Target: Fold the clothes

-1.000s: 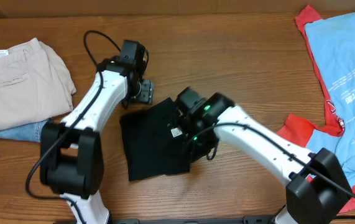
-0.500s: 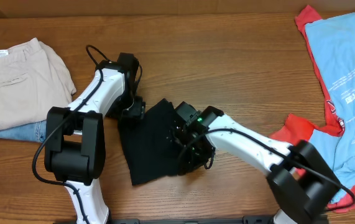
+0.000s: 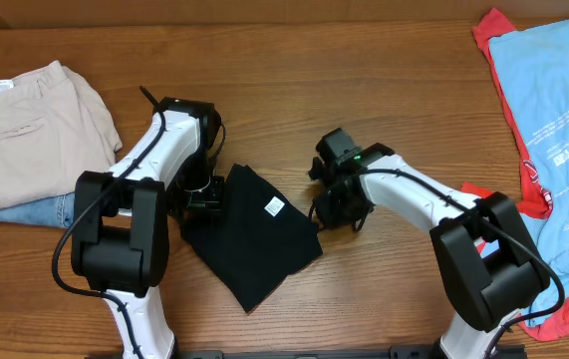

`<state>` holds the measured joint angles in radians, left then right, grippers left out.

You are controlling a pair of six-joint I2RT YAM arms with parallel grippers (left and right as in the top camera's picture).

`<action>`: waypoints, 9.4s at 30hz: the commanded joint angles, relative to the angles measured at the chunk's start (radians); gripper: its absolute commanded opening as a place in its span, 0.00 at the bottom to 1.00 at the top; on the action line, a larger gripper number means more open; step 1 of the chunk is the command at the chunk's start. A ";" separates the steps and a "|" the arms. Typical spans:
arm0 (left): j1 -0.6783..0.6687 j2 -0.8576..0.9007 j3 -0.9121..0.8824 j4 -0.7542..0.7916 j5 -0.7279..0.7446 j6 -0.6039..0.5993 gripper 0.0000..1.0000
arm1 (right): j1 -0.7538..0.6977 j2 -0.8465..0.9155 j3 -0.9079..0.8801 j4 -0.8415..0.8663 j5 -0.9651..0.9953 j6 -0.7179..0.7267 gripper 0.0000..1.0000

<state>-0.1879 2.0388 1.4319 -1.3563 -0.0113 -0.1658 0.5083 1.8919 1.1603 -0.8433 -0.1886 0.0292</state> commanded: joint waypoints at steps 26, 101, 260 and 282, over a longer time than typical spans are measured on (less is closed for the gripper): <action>0.040 -0.018 0.107 0.254 0.364 0.370 0.93 | -0.006 -0.001 0.042 -0.021 0.061 0.001 0.19; 0.818 -0.111 0.357 0.693 -0.040 0.262 0.13 | -0.161 -0.090 0.104 -0.225 0.202 0.189 0.06; 0.233 -1.491 -0.333 0.201 -0.007 0.151 1.00 | -0.512 -1.889 -1.152 0.760 0.168 0.153 1.00; 0.233 -1.491 -0.333 0.201 -0.007 0.151 1.00 | -0.512 -1.889 -1.152 0.760 0.168 0.153 1.00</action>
<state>0.0414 0.5484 1.1000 -1.1557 -0.0120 -0.0017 -0.0002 0.0120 0.0181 -0.0898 -0.0193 0.1864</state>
